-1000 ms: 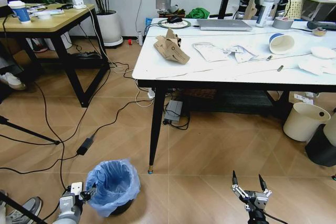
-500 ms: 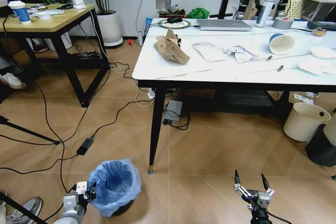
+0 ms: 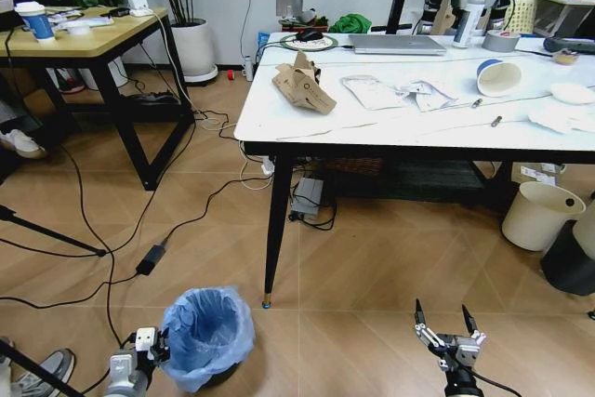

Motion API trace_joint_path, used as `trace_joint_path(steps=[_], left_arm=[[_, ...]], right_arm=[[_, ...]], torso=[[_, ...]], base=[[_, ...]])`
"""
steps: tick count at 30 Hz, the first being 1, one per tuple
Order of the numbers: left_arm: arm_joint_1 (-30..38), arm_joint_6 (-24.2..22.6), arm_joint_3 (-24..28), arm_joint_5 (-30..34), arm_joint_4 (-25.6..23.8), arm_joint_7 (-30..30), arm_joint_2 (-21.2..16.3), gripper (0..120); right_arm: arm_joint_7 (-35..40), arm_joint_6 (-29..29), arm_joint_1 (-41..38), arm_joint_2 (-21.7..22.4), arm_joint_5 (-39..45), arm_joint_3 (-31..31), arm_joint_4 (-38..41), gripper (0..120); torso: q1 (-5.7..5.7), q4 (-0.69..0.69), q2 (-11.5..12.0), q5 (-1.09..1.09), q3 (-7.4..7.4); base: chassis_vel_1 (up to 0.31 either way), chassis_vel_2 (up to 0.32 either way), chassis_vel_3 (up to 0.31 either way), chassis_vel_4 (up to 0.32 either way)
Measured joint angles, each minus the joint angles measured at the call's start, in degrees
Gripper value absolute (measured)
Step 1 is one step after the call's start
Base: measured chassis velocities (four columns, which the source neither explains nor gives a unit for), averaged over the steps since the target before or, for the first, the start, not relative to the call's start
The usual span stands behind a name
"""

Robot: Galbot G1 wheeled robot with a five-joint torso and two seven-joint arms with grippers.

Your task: Pick up the trash bin and place the trash from the table into it.

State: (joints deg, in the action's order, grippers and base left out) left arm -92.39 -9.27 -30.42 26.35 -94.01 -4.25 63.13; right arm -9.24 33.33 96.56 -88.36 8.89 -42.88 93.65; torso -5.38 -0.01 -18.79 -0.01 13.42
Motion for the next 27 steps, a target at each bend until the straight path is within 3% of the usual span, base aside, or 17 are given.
trace_joint_path(steps=[6, 10, 17, 27], left_arm=[[-2.62, 3.08, 0.25, 0.78, -4.31, 5.00, 1.25, 0], [-6.09, 5.29, 0.41, -1.62, -10.24, 10.12, 2.17, 0], [-11.06, 6.10, 0.38, -2.70, -17.99, 11.38, 1.82, 0], [-16.53, 7.06, -1.46, -0.24, -23.84, 9.19, -5.97, 0]], right_arm=[[0.03, -0.16, 0.20, 0.63, -0.01, -0.28, 0.30, 100], [0.11, -0.69, 0.56, 1.64, -0.04, -0.66, 1.14, 100], [0.20, -1.08, 1.33, 3.38, 0.12, -1.03, 1.77, 100], [0.14, -1.89, 4.02, 7.44, 3.22, -0.52, 4.83, 100]], torso=[[-0.01, 0.01, 0.00, 0.01, 0.01], [0.00, -0.01, -0.01, 0.01, 0.00], [0.00, 0.00, -0.02, 0.02, 0.00], [0.00, 0.01, -0.02, 0.01, 0.01]], base=[[0.000, 0.000, 0.000, 0.000], [0.000, 0.000, 0.000, 0.000], [0.000, 0.000, 0.000, 0.000], [0.000, 0.000, 0.000, 0.000]])
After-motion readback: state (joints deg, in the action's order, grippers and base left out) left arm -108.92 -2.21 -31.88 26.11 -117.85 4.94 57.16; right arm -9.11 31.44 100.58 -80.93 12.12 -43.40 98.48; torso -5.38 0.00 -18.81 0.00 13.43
